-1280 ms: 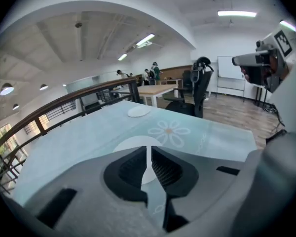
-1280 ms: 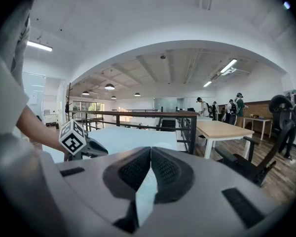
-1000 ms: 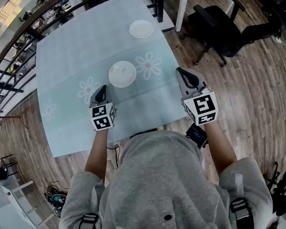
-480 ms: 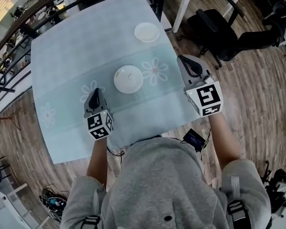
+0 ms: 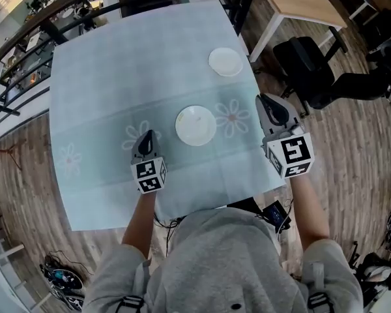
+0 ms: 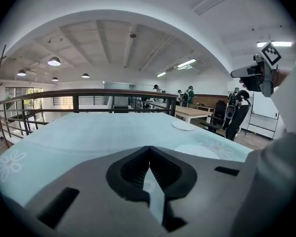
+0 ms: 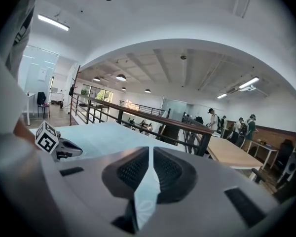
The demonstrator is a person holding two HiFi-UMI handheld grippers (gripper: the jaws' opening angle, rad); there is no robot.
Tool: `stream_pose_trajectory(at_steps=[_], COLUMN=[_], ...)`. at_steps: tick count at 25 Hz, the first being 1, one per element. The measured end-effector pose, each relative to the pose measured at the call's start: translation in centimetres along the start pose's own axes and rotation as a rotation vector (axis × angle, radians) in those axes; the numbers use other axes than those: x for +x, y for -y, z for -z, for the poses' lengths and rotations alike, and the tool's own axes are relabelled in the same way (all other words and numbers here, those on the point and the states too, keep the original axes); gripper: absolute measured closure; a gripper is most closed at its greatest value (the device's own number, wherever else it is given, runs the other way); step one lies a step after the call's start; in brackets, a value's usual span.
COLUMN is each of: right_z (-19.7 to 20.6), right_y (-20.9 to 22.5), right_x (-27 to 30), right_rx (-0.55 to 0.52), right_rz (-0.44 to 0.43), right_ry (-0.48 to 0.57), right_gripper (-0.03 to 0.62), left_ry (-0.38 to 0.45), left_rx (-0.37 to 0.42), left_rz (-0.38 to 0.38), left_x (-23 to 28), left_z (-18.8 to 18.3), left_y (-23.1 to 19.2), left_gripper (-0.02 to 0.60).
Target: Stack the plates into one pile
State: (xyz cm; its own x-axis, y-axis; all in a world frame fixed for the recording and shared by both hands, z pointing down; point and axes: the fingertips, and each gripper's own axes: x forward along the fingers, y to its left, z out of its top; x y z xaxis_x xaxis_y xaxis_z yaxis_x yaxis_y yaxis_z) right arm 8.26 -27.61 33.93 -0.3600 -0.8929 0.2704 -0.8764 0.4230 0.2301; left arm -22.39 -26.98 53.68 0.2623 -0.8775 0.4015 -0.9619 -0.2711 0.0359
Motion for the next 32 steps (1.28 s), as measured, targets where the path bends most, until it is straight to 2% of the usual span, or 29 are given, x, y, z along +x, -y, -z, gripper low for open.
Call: stream_pose_trajectory(at_steps=[7,9,17,24,32], right_z=[4.7,6.1,10.1,16.1,20.1], right_y=[-0.3,-0.2,1.3,1.8,2.1], right_x=[4.0,5.5,11.0,16.7,21.7], right_rx=[-0.033,-0.045,-0.132,-0.293,-0.366], right_rz=[-0.048,-0.067,-0.095,-0.141,-0.205], right_ry=[-0.095,-0.126,-0.208,-0.362,-0.448], right_gripper=[0.554,0.502,0.476,0.473,0.473], left_ry=[-0.031,-0.040,-0.084,-0.083,-0.089], left_rx=[0.000,-0.017,0.076,0.076,0.081], left_rz=[0.031,0.017,-0.050,-0.050,-0.055], left_x=[5.3,6.0,6.2,5.9,5.8], left_z=[2.6,2.9,3.2,2.9,2.9], left_y=[-0.7,-1.3,-1.0,-1.3,-1.1], left_gripper=[0.561,0.561,0.563,0.563,0.563])
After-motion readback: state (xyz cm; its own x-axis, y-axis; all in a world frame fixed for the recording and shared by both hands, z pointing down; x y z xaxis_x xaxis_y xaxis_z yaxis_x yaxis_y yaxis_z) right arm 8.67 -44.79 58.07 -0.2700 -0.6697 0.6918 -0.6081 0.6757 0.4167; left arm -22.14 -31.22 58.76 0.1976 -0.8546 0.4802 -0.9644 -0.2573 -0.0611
